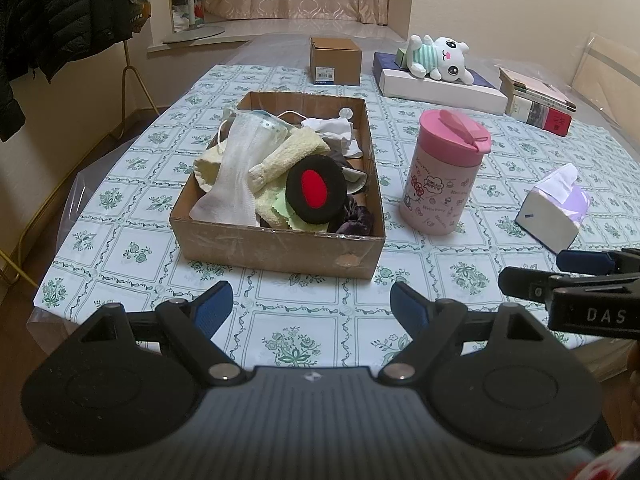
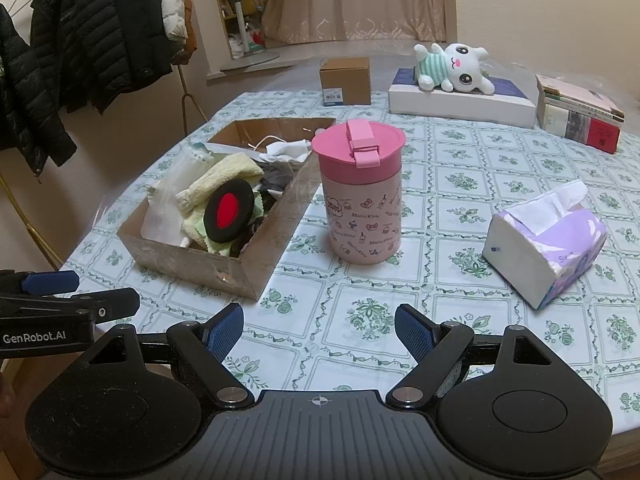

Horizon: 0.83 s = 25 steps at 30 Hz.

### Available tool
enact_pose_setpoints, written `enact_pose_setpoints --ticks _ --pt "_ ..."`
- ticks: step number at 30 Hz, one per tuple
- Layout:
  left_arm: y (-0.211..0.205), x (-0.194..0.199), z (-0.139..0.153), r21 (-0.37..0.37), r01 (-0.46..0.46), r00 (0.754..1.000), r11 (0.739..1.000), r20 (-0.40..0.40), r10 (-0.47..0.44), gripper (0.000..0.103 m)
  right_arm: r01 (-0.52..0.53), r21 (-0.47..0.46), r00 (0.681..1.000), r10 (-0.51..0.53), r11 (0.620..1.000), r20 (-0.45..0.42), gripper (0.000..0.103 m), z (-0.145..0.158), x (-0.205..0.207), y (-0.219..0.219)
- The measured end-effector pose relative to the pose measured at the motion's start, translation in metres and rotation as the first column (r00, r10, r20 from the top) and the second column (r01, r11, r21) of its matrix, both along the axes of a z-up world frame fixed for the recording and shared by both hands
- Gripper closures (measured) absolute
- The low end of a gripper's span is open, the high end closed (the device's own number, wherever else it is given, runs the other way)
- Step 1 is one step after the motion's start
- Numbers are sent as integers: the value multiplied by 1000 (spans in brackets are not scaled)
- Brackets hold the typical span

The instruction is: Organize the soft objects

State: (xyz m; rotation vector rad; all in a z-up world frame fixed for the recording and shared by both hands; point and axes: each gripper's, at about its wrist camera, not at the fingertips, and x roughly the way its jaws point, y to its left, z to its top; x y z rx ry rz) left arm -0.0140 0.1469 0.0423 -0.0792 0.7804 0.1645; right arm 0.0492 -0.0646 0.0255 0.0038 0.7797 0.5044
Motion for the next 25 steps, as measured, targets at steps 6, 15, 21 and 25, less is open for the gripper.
enact_pose_setpoints --ticks 6,15,21,25 --pt "0 0 0 0 -1 1000 1000 0 1 19 0 -1 1000 0 1000 0 21 0 0 0" --pt "0 0 0 -1 0 1000 1000 0 0 19 1 0 1000 -1 1000 0 21 0 0 -1" --pt "0 -1 0 3 -3 1000 1000 1 3 19 0 0 1000 0 1000 -1 21 0 0 0" --pt "-2 0 2 9 -13 1000 1000 3 13 19 2 1 1000 -2 1000 -2 21 0 0 -2"
